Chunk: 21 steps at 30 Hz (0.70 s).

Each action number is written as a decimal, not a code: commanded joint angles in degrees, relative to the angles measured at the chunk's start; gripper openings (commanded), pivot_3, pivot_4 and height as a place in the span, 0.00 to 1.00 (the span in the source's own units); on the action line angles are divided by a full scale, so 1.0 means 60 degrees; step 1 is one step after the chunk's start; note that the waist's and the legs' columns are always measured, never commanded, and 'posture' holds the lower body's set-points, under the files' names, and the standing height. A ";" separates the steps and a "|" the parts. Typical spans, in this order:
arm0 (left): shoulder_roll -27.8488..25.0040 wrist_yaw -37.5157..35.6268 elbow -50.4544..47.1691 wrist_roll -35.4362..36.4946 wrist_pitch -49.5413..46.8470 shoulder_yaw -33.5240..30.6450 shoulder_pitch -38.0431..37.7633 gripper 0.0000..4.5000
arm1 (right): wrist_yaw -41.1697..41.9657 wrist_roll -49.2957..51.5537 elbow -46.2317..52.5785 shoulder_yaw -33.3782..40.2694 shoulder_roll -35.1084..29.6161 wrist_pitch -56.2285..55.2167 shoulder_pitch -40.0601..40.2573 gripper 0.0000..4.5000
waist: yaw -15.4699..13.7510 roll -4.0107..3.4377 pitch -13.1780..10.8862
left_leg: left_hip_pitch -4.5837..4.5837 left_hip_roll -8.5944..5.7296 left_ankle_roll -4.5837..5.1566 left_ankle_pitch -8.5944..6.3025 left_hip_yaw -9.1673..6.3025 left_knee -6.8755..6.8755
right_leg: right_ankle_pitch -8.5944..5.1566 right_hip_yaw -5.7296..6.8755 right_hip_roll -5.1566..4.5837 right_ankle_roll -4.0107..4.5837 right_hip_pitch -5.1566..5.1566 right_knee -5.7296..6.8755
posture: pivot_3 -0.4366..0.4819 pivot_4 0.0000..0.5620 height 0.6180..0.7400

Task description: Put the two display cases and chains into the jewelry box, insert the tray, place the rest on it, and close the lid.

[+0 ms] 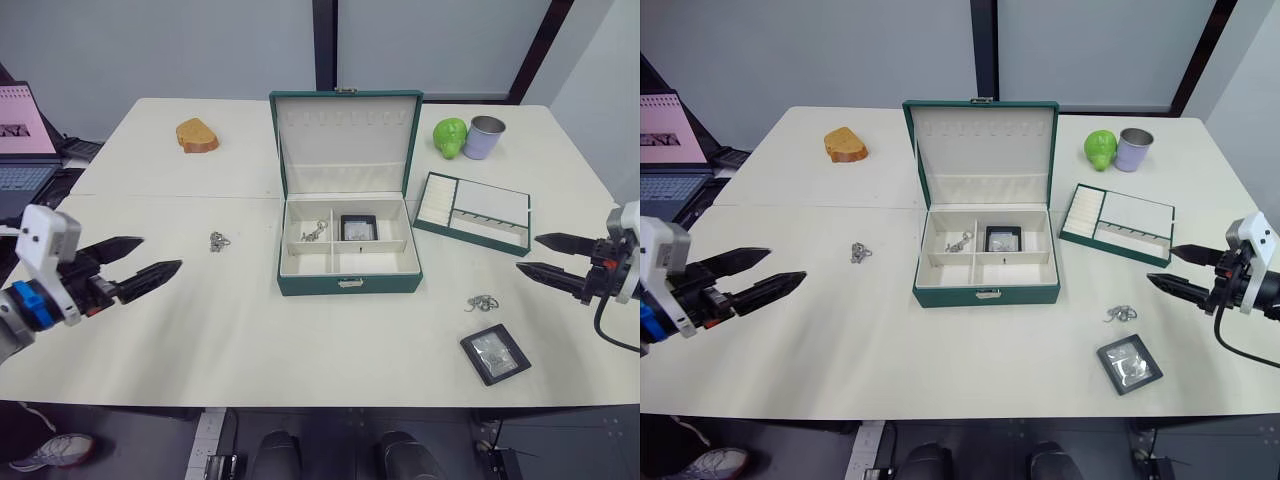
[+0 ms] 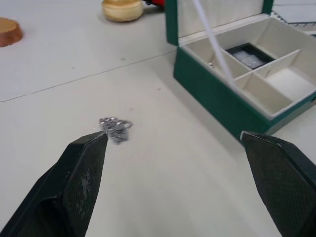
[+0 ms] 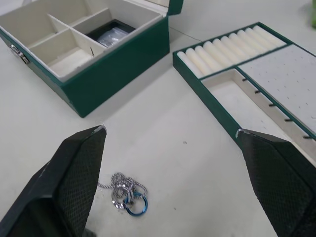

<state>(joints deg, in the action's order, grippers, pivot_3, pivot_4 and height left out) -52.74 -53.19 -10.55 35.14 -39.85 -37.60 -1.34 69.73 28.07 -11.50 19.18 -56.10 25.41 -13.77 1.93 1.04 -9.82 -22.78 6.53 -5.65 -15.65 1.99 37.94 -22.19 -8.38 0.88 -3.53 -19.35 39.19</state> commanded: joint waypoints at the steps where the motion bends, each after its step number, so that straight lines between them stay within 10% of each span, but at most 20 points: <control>1: -0.0249 -0.0262 0.0644 -0.0589 0.0951 -0.0044 -0.0215 1.00 | -0.0123 -0.0057 0.0062 0.0384 -0.0110 -0.0293 0.0210 1.00 | -0.0002 -0.0003 -0.0002 | 0.0000 0.0000 0.0000 0.0000 0.0004 -0.0001 | 0.0000 -0.0005 0.0000 0.0000 -0.0002 0.0000 | 0.48 0.27 1.00; 21: 0.0087 -0.0098 0.1673 -0.1069 0.2015 0.0700 0.0088 1.00 | -0.0606 0.0048 0.0343 0.0331 0.0039 -0.0454 0.0844 1.00 | -0.0010 -0.0006 0.0000 | -0.0001 0.0001 0.0000 0.0000 0.0007 0.0000 | 0.0000 -0.0004 0.0000 0.0000 -0.0002 0.0005 | 0.48 0.27 1.00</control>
<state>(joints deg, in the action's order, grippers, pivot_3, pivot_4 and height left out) -52.11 -54.16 0.27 28.33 -28.24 -32.98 -1.44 66.08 27.79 -11.21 19.51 -55.32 23.06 -8.04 1.88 1.00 -9.82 -22.79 6.53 -5.65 -15.66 2.04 37.94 -22.19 -8.40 0.88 -3.53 -19.36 39.22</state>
